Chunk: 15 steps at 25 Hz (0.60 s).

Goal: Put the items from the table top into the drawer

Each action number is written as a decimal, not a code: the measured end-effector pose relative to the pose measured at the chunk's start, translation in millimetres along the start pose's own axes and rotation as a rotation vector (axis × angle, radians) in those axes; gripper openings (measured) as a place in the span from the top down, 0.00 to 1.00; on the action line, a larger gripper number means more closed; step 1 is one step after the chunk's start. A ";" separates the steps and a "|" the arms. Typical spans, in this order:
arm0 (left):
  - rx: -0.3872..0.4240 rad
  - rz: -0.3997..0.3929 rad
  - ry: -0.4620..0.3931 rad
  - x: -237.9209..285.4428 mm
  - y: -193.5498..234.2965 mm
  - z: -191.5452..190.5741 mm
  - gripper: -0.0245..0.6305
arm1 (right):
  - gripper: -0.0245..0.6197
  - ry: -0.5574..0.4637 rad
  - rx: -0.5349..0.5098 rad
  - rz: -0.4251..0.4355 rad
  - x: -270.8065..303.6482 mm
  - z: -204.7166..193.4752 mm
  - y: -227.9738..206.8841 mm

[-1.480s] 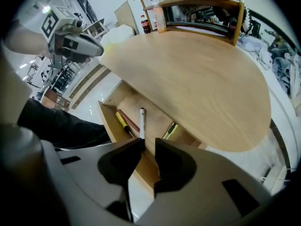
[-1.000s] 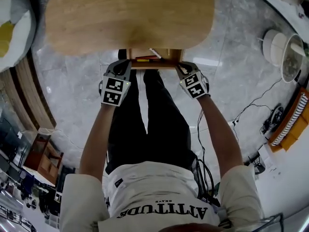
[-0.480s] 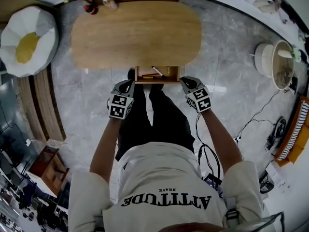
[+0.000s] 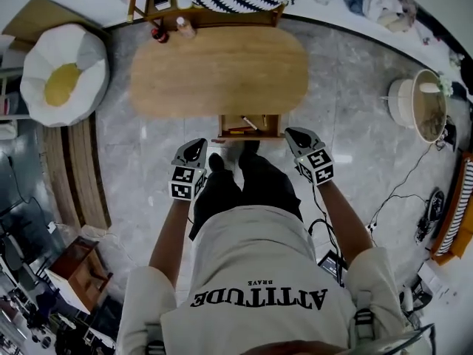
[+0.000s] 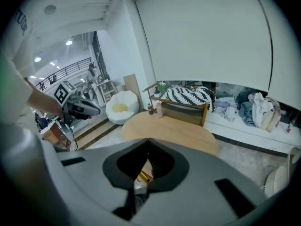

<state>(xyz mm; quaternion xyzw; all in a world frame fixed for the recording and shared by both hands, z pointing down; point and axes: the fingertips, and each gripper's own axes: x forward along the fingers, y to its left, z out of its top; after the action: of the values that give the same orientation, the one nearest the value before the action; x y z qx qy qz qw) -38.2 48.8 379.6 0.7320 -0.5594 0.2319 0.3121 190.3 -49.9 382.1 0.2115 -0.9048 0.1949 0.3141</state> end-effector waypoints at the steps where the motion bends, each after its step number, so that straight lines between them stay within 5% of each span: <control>1: 0.009 0.001 -0.012 -7.3 0.2 2.0 0.93 | 0.93 -0.014 -0.004 -0.006 -4.0 4.5 5.1; 15: 0.088 -0.059 -0.104 -112.9 13.7 -4.5 0.93 | 0.93 -0.123 -0.022 -0.151 -50.3 26.0 102.3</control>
<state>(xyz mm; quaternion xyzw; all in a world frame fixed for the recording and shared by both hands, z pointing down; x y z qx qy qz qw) -81.4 125.8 307.7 0.7721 -0.5425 0.2086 0.2568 161.9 35.9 308.0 0.2872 -0.9059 0.1477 0.2741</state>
